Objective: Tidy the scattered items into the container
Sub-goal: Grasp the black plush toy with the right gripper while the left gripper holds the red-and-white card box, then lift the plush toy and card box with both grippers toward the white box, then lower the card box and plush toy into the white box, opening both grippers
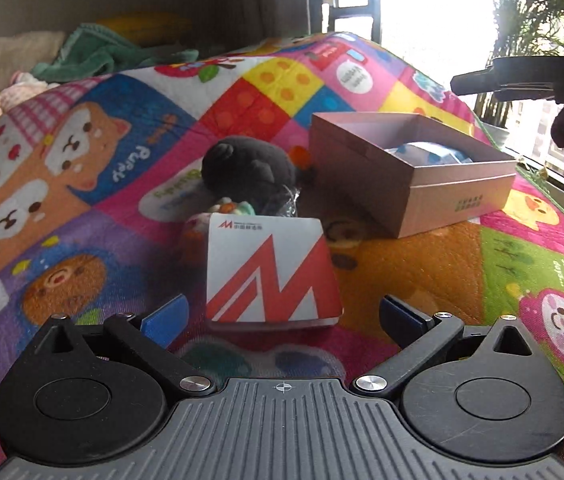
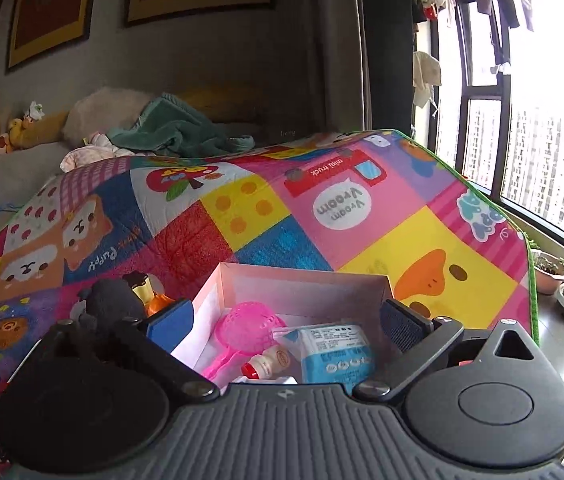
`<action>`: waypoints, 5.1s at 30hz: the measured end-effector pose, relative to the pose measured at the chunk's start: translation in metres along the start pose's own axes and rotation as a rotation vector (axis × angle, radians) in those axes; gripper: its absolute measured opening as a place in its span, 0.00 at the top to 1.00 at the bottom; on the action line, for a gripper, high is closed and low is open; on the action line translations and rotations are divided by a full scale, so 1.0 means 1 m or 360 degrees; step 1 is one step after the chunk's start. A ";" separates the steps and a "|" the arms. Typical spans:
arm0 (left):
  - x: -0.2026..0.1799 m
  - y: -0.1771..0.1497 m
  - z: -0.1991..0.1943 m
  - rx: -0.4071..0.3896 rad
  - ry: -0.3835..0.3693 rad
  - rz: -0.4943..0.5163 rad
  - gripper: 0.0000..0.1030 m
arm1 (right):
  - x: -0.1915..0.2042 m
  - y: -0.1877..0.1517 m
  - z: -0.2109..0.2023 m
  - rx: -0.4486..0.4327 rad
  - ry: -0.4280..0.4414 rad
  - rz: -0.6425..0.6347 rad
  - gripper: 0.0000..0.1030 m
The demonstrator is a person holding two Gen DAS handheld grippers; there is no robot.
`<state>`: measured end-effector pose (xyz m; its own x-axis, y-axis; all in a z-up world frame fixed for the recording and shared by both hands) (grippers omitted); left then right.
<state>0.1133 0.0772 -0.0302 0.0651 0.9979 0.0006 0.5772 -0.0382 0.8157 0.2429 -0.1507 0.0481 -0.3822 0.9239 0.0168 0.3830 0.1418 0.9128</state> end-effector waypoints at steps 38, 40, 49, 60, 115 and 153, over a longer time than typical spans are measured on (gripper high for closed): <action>0.000 0.011 0.032 0.0004 0.0086 0.0011 0.00 | 0.139 0.030 0.056 0.0441 0.0666 0.0111 0.36; 0.000 0.010 0.033 0.0009 0.0087 0.0014 0.00 | 0.127 0.031 0.021 0.0398 0.0711 0.0132 0.36; 0.001 0.011 0.038 0.0045 0.0101 0.0019 0.00 | 0.070 -0.060 -0.074 0.0419 0.0477 0.0122 0.36; 0.000 0.009 0.044 0.0107 0.0152 0.0043 0.00 | 0.067 -0.116 -0.088 0.0210 0.0198 -0.0164 0.17; -0.078 -0.013 -0.062 -0.0008 -0.0237 0.0321 0.18 | 0.051 -0.113 -0.115 0.0296 0.0177 -0.0163 0.36; -0.021 0.059 0.042 -0.0020 -0.0183 0.0089 0.00 | -0.034 0.072 0.071 0.0181 0.0025 0.0213 0.24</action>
<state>0.1801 0.0517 -0.0062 0.1900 0.9816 -0.0195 0.5599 -0.0920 0.8234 0.3427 -0.1464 0.0841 -0.3342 0.9317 0.1420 0.5235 0.0582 0.8501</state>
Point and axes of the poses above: each gripper's, at about its wrist camera, not at the fingertips, and z roughly the way its jaws point, x to its left, y to its top, the point moved 6 cm from there along z, roughly the way its jaws point, and after that the axes turned 1 degree about z, right-handed, at the moved point
